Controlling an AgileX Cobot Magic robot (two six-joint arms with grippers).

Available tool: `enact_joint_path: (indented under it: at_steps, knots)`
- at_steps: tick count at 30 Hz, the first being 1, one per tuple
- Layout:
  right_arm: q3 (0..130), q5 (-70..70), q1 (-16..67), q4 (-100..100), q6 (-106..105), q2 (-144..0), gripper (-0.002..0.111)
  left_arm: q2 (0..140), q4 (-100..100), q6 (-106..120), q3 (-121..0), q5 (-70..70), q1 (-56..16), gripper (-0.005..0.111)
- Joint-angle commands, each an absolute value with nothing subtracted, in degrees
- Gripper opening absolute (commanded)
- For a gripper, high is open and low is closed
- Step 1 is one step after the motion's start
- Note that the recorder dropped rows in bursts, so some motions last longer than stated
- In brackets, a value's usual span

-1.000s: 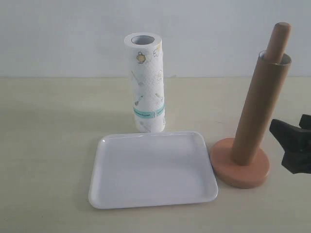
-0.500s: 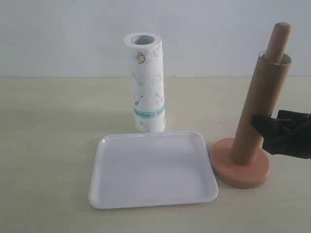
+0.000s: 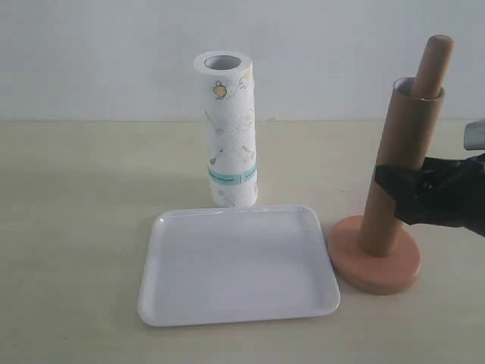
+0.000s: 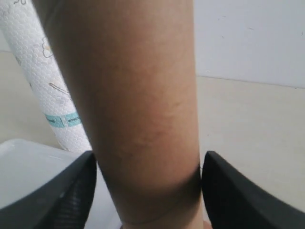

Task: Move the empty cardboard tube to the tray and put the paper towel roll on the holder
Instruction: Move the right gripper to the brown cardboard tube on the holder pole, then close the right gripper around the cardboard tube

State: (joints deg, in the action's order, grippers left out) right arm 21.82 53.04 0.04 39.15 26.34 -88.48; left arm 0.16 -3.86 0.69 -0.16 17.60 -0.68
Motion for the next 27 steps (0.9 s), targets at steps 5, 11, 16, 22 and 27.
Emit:
enact_joint_path:
  at_steps: [5, 11, 16, 22, 27]
  knots:
    - [22.4, 50.8, 0.0, 38.1, 26.6, -88.7, 0.061, 0.0, -3.6, 1.0, 0.0, 17.4, -0.6, 0.004]
    - [22.4, 49.9, 0.0, 36.7, 29.8, -88.7, 0.100, 0.0, -3.6, 1.0, 0.0, 17.4, -0.6, 0.004]
    - [22.4, 50.0, 0.0, 36.6, 29.9, -88.7, 0.105, 0.0, -3.6, 1.0, 0.0, 17.4, -0.6, 0.004]
    - [22.4, 54.0, 0.0, 36.3, 29.9, -88.7, 0.105, 0.0, -3.6, 1.0, 0.0, 17.4, -0.6, 0.004]
    - [22.4, 56.2, 0.0, 34.9, 33.1, -88.7, 0.105, 0.0, -3.6, 1.0, 0.0, 17.4, -0.6, 0.004]
